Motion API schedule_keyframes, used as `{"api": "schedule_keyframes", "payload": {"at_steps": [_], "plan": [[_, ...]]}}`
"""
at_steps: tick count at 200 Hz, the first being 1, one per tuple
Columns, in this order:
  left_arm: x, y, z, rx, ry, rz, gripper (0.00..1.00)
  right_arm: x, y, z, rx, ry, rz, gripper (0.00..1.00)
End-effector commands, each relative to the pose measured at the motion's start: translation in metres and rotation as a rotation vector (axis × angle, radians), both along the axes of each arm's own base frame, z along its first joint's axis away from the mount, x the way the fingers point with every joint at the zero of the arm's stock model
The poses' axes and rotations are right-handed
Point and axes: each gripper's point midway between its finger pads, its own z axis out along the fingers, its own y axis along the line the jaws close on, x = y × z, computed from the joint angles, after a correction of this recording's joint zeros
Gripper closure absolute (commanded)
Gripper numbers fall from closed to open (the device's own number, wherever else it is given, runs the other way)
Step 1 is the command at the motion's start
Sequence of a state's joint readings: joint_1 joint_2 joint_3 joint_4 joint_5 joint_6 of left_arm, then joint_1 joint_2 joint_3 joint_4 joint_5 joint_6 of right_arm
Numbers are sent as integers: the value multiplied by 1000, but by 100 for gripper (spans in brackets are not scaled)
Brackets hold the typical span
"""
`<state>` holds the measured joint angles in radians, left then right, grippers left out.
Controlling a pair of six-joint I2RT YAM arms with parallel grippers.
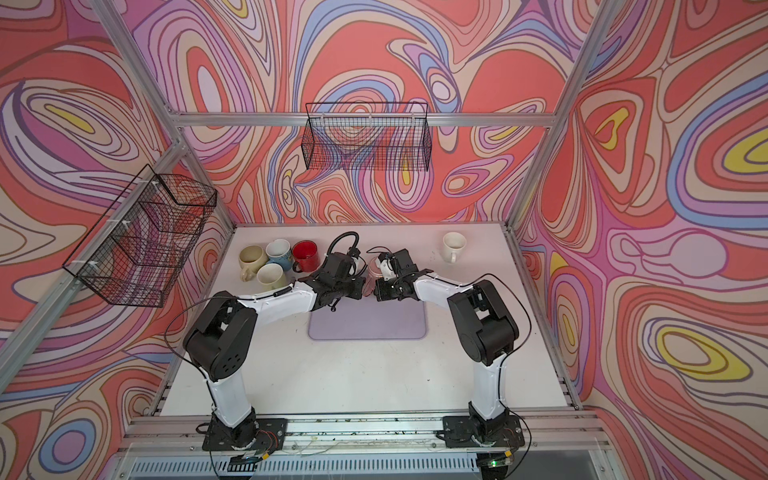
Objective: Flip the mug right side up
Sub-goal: 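Lift the pink mug off the tray with the left gripper while the right gripper approaches, then raise and tilt the pink mug with the left gripper toward the right gripper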
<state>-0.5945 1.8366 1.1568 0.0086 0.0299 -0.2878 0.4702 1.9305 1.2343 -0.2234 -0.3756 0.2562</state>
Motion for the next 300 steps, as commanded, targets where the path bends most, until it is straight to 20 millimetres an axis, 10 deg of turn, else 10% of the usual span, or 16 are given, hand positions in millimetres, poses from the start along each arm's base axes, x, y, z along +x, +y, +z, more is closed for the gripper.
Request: {"api": "schedule_keyframes", "payload": {"at_steps": [1,57,97,181,300], "plan": [[-7,7,17,-21,-40,-15,97,2,-11,29,-51,-61,-10,97],[-30,4,11,-183,-20,-238,56,-1,-37,72,-103,-147,-39,96],[-19,2,10,-125,-88,-339,49,1,-56,91,-111,-180,-75,95],[7,-14,-16,-27,-28,-438,49,-6,-77,104,-112,-217,-123,94],[1,-24,-50,27,30,-375,74,-6,-84,102,-104,-235,-151,95]]}}
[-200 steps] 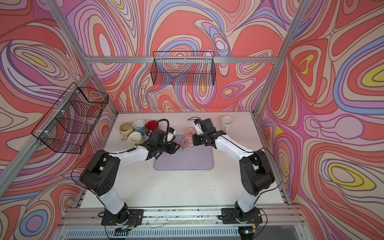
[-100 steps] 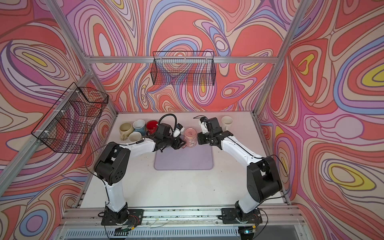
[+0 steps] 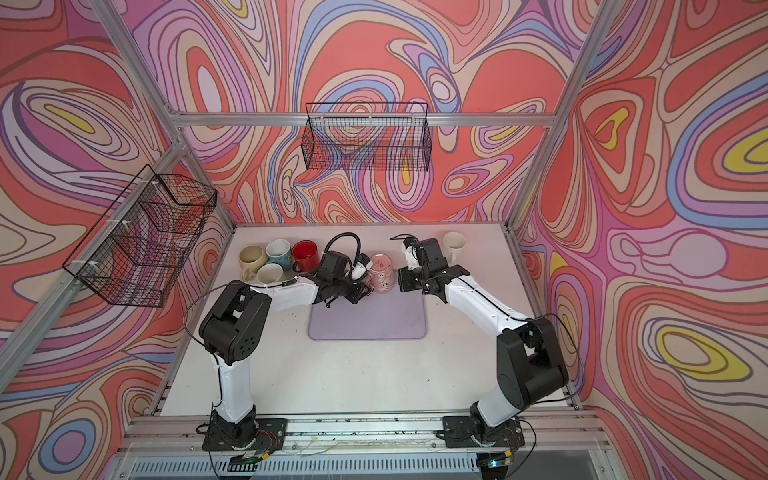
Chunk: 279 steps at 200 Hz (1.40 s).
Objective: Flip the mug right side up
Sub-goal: 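Raise and tilt the pink mug with the left gripper toward the right gripper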
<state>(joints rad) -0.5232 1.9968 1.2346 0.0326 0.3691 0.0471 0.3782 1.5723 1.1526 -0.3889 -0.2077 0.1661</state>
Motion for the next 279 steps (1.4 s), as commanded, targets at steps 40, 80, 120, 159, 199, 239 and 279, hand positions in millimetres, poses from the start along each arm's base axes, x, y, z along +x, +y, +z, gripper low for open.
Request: {"api": "schedule_keyframes", "payload": {"at_steps": [40,80,120,159,199,239,279], "plan": [[2,-4,-22,66,28,25,61,2,-5,6,4,-34,-15,95],[8,-1,-26,99,10,90,57,2,-8,6,5,-41,-22,95],[2,-9,-28,61,11,82,57,3,-7,6,12,-47,-23,95],[0,-12,-30,39,9,79,64,3,-9,4,8,-48,-28,96],[-1,-13,-31,33,15,81,79,3,-10,4,9,-50,-35,96],[1,-10,-17,28,-15,93,94,4,-12,5,7,-53,-40,96],[1,-10,16,-12,-71,97,100,4,-14,7,8,-59,-45,96]]}}
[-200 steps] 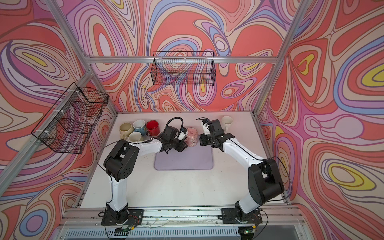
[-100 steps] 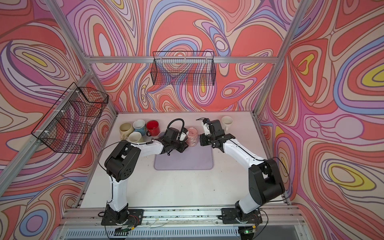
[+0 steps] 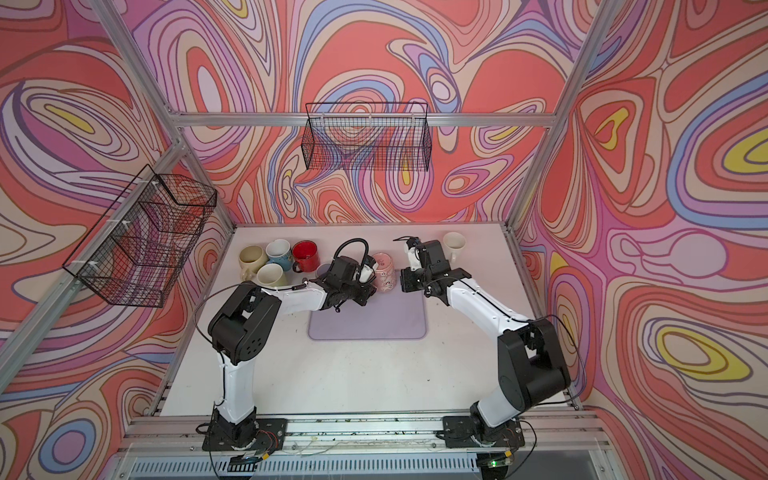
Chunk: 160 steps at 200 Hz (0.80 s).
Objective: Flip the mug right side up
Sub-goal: 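Raise and tilt the pink mug with the left gripper toward the right gripper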
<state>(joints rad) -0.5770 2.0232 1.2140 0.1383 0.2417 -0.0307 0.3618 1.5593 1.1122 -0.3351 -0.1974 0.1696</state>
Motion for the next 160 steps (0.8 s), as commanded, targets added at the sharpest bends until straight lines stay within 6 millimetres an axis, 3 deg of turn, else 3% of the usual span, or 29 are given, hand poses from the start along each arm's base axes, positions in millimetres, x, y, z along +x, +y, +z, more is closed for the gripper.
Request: {"api": "schedule_keyframes", "payload": {"at_steps": [1,74,133,160], "plan": [[-6,2,24,-24,-22,6,100,0,-5,10,4,-34,-18,97],[-19,-14,100,-328,-13,-66,100,4,-23,13,96,-35,-50,97],[-27,-11,100,-336,14,-80,100,7,-33,6,139,-16,-69,98],[-27,-11,120,-393,-5,-86,100,9,-34,6,168,-15,-67,98]]}}
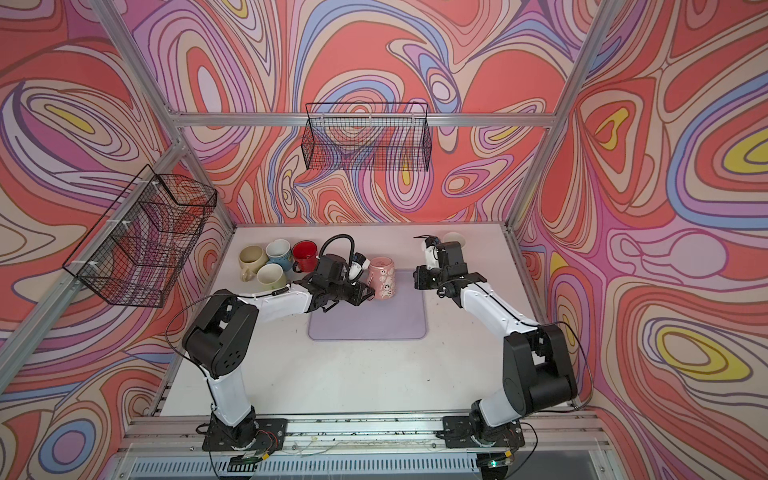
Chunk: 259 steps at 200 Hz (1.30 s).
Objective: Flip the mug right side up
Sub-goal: 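Raise and tilt the pink mug with the left gripper toward the right gripper, then close the right gripper on the pink mug beside the left gripper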
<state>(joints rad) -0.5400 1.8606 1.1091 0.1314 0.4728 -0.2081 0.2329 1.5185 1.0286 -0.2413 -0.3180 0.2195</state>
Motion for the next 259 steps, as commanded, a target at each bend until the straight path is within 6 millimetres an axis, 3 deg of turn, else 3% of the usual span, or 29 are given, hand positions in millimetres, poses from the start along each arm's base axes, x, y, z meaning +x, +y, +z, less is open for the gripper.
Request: {"api": "schedule_keyframes", "payload": {"at_steps": [1,37,82,128,158,177,259], "plan": [[10,-12,76,-167,-161,-34,100,1,1,4,45,-14,7,98],[13,-6,113,-272,-198,-26,100,2,-2,4,114,-7,2,98],[14,2,141,-400,-211,-17,100,-4,-2,2,159,-5,13,98],[17,8,167,-501,-225,-14,100,-17,17,20,274,-46,127,97],[16,10,187,-555,-246,-19,100,-34,36,49,411,-137,257,73],[13,10,197,-576,-255,-29,100,-41,41,66,478,-191,295,64],[2,12,228,-619,-292,-44,100,-38,56,107,669,-307,354,55]]}}
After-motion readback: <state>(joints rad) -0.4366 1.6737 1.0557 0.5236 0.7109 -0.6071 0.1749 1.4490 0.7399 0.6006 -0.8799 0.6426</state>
